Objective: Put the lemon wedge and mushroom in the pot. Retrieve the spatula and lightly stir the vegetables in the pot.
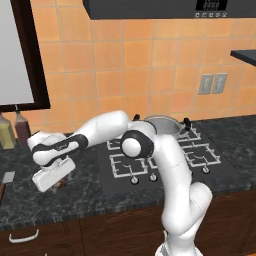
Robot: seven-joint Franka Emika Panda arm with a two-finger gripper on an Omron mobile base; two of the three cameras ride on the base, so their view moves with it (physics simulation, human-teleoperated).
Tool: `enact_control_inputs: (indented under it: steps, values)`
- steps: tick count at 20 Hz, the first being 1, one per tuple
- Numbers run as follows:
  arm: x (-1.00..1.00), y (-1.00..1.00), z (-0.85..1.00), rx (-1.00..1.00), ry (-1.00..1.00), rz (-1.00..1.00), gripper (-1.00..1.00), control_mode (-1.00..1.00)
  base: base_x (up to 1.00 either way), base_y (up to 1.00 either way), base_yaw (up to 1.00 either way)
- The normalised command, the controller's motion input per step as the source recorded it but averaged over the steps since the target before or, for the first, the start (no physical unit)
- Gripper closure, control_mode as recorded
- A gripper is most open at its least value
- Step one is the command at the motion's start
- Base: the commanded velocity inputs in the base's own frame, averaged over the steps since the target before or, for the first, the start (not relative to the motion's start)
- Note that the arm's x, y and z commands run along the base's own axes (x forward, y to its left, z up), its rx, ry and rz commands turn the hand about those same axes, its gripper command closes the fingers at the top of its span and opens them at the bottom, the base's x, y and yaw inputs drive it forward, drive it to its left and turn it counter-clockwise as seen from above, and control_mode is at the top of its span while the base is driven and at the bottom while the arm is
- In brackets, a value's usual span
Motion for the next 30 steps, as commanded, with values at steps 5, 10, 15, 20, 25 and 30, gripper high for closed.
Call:
enact_control_inputs:
  steps: [5, 10, 15, 20, 25, 30]
  values:
    - [0.01, 0.05, -0.25, 0.01, 0.08, 0.00, 1.00, -1.00, 0.00, 0.00, 0.00]
    - [-0.17, 0.03, 0.07, 0.00, -0.02, 0.00, 1.00, -1.00, 0.00, 0.00, 0.00]
    - [-0.54, -0.61, 0.90, 0.05, -0.20, -0.02, 1.00, -1.00, 0.00, 0.00, 0.00]
    - [-0.25, -1.00, 0.91, 0.13, -0.21, -0.14, 1.00, -1.00, 0.00, 0.00, 0.00]
    - [0.00, -1.00, 0.67, 0.20, -0.07, -0.22, 1.00, -1.00, 0.00, 0.00, 0.00]
    - [0.03, -1.00, 0.64, 0.19, -0.04, -0.24, 1.00, -1.00, 0.00, 0.00, 0.00]
